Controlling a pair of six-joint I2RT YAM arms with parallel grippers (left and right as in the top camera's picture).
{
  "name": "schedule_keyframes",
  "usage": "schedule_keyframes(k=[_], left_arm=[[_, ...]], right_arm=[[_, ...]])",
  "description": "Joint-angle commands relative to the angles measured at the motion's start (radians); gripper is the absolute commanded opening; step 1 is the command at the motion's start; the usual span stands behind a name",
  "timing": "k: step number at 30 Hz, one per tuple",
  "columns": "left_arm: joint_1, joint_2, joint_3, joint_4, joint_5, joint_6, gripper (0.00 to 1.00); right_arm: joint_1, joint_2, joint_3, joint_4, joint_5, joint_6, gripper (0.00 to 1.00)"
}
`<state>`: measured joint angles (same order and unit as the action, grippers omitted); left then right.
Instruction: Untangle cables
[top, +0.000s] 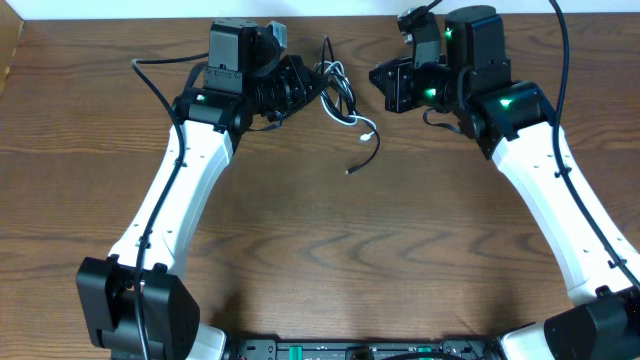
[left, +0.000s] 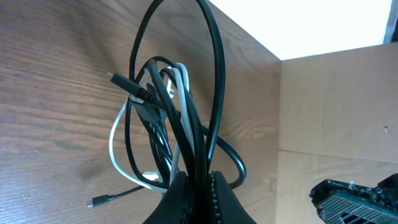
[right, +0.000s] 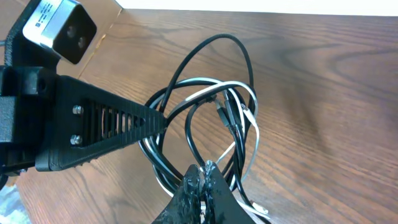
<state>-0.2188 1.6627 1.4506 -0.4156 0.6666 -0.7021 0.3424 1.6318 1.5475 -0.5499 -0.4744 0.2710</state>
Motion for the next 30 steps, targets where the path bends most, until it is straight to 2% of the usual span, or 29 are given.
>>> schedule_keyframes(k=[1, 19, 30], left_arm=[[-0.001, -0.003, 0.000, 0.002, 0.002, 0.005, 0.07], [-0.001, -0.003, 0.000, 0.079, 0.002, 0.038, 0.07], [-0.001, -0.003, 0.000, 0.120, 0.002, 0.014, 0.07]], right_arm=[[-0.004, 0.011, 0.003, 0.006, 0.005, 0.004, 0.02], [-0.021, 0.011, 0.003, 0.076, 0.011, 0.002, 0.01], [0.017, 0.040, 0.003, 0.106, -0.030, 0.013, 0.01]])
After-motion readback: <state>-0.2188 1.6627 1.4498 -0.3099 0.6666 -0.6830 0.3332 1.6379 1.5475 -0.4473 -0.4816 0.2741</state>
